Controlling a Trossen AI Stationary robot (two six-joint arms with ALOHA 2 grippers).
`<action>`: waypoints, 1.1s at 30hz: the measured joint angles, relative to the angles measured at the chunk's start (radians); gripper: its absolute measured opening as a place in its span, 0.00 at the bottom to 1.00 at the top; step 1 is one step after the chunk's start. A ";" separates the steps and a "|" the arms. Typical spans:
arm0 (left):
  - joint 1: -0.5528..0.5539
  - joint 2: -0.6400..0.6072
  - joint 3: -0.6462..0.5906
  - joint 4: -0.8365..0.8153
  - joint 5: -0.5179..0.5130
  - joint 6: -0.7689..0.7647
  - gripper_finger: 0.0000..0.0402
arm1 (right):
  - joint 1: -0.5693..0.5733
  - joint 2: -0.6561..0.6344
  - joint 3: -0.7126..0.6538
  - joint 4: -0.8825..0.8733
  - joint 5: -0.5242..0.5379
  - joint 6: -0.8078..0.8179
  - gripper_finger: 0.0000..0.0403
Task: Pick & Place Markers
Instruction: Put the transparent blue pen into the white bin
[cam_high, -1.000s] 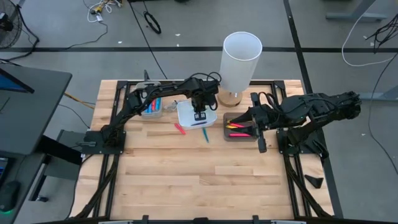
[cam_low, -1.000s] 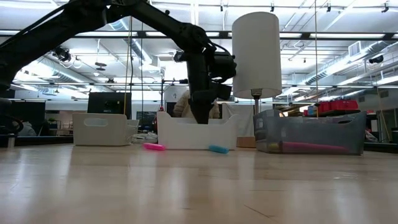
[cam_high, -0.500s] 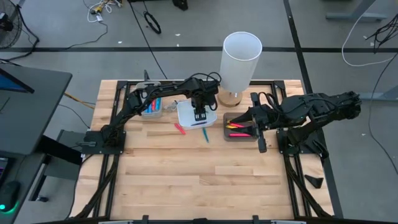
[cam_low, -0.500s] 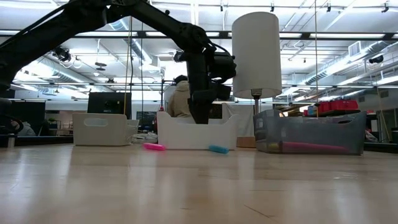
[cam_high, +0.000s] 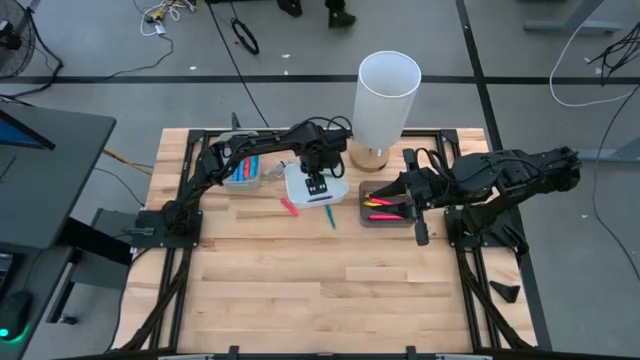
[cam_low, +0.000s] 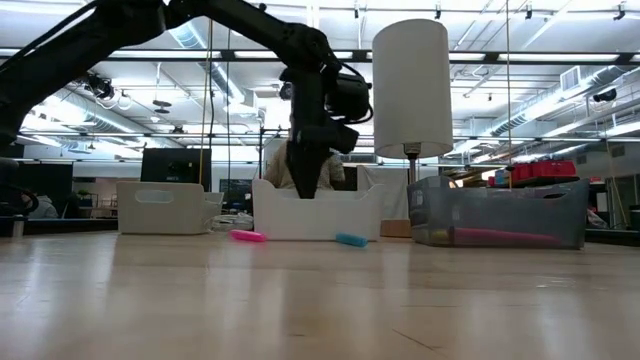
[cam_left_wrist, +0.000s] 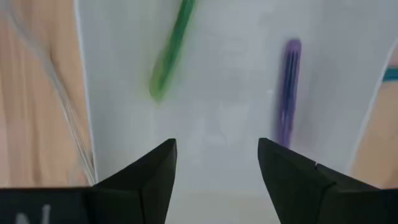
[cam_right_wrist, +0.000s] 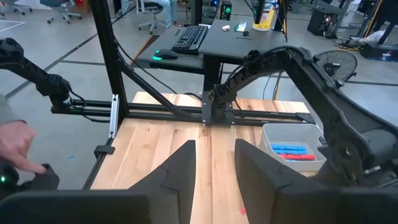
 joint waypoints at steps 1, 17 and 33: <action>0.000 -0.007 0.000 -0.019 0.000 -0.030 0.57 | 0.000 0.000 0.000 0.000 0.000 0.000 0.28; -0.077 -0.044 0.000 -0.161 0.019 -0.781 0.56 | 0.000 0.000 0.000 0.000 0.000 0.000 0.28; -0.198 -0.044 0.000 -0.079 0.013 -1.448 0.56 | 0.000 0.003 0.000 -0.069 -0.001 0.000 0.28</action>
